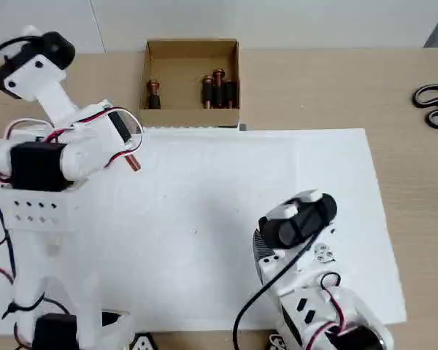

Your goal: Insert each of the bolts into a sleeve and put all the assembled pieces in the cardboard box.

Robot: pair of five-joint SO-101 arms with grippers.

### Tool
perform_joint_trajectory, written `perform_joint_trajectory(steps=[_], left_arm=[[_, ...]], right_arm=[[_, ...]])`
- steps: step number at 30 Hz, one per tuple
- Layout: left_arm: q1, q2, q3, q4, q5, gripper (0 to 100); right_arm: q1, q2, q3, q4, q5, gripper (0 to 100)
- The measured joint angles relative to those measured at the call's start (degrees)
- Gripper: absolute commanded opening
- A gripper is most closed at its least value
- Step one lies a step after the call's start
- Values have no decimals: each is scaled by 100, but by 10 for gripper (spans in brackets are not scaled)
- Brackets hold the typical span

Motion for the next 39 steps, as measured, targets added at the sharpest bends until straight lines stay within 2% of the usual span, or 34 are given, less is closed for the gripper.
perform_joint_trajectory(steps=[5,11,17,23,28,34,39], left_arm=[[246,-598,360,-431,-35,6],[923,-1881,1310,-1090,-97,6],[1037,-3684,2980,-1477,-492,6],[1046,-5785,5204,-2470,-659,6],[1081,-7042,6655,-3112,-659,6],[1090,-7640,7481,-3446,-475,6],[1582,-7745,7560,-3446,-440,6]], right_arm=[[-281,-18,185,0,-26,2],[-791,0,343,-18,-35,2],[-976,0,369,-18,-35,2],[-1292,0,484,-18,-35,2],[-1644,-18,484,-18,-35,2],[-2057,-44,651,-659,-35,2],[-2171,26,1116,-1354,237,2]])
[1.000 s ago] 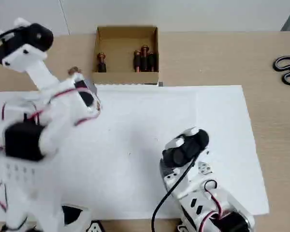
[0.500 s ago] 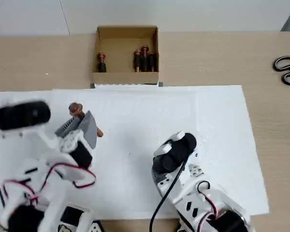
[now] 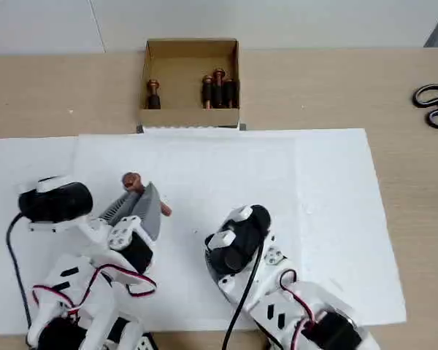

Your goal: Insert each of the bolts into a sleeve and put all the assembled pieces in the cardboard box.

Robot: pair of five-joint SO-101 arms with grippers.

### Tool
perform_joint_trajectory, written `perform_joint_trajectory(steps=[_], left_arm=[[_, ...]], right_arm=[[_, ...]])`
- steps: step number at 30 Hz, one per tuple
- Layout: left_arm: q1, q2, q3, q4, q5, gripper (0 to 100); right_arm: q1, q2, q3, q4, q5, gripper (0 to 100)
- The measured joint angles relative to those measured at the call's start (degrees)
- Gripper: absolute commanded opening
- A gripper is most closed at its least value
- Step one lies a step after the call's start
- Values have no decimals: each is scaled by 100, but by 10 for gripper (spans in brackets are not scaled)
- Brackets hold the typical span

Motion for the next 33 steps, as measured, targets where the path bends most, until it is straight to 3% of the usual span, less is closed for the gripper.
perform_joint_trajectory(steps=[6,16,33], left_arm=[[677,0,0,0,167,6],[1248,0,167,-44,167,6],[1310,-62,721,-457,176,6]], right_arm=[[0,0,290,-563,264,2],[-18,0,308,-589,281,2],[-18,9,308,-607,281,2]])
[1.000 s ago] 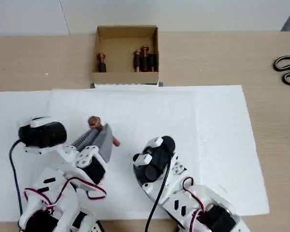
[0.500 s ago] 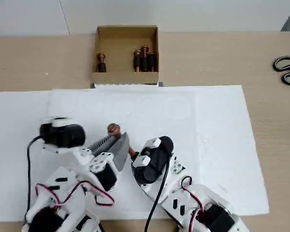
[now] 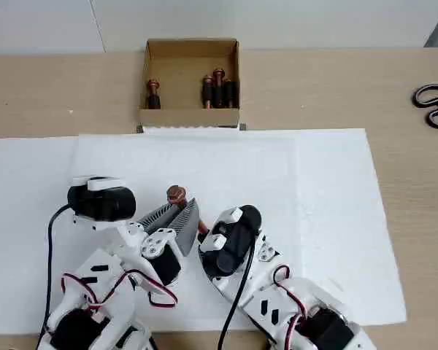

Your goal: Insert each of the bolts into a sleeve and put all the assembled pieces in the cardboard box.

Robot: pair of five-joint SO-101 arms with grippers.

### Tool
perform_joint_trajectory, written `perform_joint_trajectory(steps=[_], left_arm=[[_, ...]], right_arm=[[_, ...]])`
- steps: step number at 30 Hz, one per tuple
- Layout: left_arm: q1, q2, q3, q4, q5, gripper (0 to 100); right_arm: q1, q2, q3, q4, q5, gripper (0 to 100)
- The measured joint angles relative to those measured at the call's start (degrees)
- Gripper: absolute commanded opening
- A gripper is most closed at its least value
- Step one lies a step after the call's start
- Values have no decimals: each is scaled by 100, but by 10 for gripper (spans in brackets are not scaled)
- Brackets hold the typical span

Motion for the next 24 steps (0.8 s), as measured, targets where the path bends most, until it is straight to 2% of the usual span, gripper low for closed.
perform_joint_trajectory(steps=[10,19,24], left_arm=[[413,70,0,149,-9,6],[475,70,-18,404,18,6],[519,70,35,519,-114,6]], right_arm=[[0,-18,-9,0,0,2],[0,-26,-9,0,0,2],[-9,-26,-9,-325,0,2]])
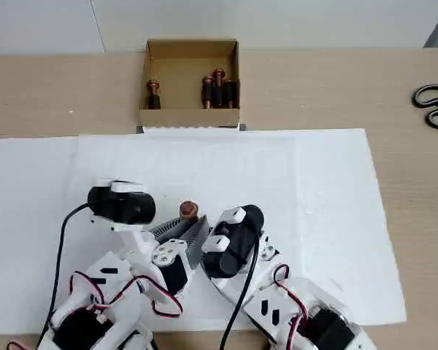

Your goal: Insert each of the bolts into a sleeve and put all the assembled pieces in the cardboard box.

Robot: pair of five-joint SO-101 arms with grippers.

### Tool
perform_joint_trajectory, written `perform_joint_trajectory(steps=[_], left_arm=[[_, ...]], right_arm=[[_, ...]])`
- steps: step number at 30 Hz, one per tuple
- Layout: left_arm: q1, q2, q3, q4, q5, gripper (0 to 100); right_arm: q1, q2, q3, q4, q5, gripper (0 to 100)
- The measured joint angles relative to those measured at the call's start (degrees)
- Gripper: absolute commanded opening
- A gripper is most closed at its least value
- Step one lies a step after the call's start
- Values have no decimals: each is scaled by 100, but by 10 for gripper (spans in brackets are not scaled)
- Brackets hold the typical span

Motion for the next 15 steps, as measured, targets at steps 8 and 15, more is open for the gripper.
perform_joint_trajectory(steps=[8,15], left_arm=[[26,-79,352,-53,-246,6],[-18,-88,396,-53,-360,220]], right_arm=[[0,18,35,-35,0,2],[9,18,35,-26,0,2]])
